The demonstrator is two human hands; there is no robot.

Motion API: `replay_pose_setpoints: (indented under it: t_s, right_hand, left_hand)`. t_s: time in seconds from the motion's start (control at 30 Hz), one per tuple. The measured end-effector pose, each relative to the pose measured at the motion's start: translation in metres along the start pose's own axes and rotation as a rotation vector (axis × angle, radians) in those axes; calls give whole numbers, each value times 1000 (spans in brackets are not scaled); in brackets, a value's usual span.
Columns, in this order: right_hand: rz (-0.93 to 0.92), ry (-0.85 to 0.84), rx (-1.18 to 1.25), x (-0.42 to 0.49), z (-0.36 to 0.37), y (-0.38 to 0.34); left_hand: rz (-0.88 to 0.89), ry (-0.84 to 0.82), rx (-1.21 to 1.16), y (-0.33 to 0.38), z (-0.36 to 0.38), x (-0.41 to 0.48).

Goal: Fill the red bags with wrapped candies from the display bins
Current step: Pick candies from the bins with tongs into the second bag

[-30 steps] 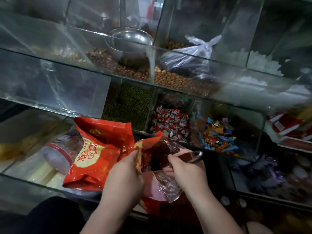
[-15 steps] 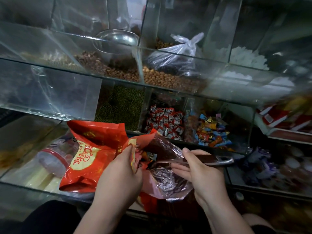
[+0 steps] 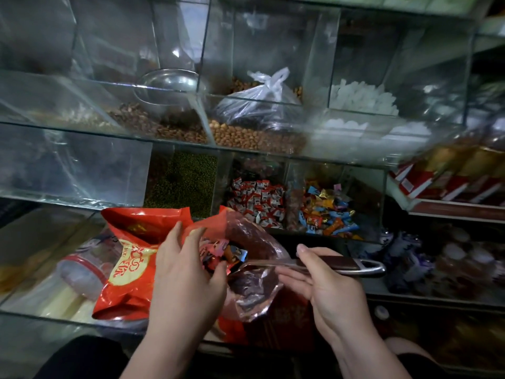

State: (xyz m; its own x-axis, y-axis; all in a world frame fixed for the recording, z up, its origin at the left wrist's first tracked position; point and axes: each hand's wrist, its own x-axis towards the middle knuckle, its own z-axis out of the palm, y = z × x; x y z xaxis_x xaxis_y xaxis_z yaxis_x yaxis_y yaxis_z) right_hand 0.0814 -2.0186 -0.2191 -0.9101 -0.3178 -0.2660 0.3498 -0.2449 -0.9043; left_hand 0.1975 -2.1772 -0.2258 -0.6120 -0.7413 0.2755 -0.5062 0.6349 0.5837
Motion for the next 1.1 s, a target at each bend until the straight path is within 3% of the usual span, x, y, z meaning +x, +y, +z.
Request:
replay_pose_setpoints:
  t_s: [0.07,0.17,0.47,0.67,0.9,1.1]
  right_hand:
    - [-20,3,-5,-4,-2,-4]
    - [-53,11,-26,-9,-5,-11]
    - [-70,-47,-12,-34,-24,-40]
    - [-98,-94,25,-46,-29,-50]
    - [-173,-37,119,-48,-41,-72]
    - [-271,118,223,-31,-52,-99]
  left_hand:
    - [123,98,-48,8,1,-1]
    - [215,56,-82,17,9,-1]
    - [35,-231,-17,21,46,17]
    - [120,-132,40,34,55,16]
    - [333,-53,3,70,56,35]
    - [579,-162,12,134,81,77]
